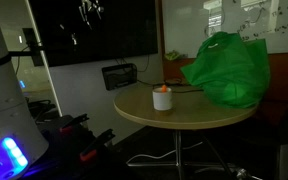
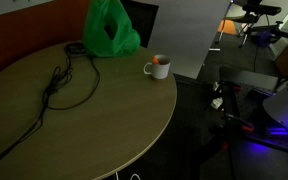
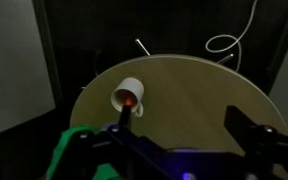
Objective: Remove the marker from the mug cup and put it on the table
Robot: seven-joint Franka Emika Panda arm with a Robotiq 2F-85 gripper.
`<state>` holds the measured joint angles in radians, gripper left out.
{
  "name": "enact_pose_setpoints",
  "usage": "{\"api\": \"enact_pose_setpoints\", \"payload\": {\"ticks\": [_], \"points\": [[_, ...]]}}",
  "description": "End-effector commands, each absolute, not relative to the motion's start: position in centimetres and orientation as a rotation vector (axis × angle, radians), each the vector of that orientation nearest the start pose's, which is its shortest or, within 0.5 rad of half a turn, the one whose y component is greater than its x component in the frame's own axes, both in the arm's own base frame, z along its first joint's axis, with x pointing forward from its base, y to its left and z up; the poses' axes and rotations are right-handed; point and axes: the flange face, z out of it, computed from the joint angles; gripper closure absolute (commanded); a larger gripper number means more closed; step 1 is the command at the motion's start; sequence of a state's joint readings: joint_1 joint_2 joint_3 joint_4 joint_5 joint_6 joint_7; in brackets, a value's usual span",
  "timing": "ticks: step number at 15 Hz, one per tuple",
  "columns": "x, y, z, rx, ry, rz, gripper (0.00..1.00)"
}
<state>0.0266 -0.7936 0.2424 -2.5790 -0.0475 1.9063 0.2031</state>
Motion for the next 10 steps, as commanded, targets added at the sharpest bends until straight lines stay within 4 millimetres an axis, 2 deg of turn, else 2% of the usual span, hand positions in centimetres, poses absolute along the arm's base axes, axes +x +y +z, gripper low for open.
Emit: {"api": "enact_pose_setpoints", "payload": {"ticks": [1,6,8,10], "points": [[31.7,9.2,51.1,-3.325,-0.029,-0.242,0.00],[32.0,8.9,50.8,-3.323,-0.022,-0.259,0.00],[32.9,8.0,50.3,-3.294,-0.030,-0.289,0.00],[34.3,6.1,49.4,-3.260,-0.017,-0.317,0.00]]}}
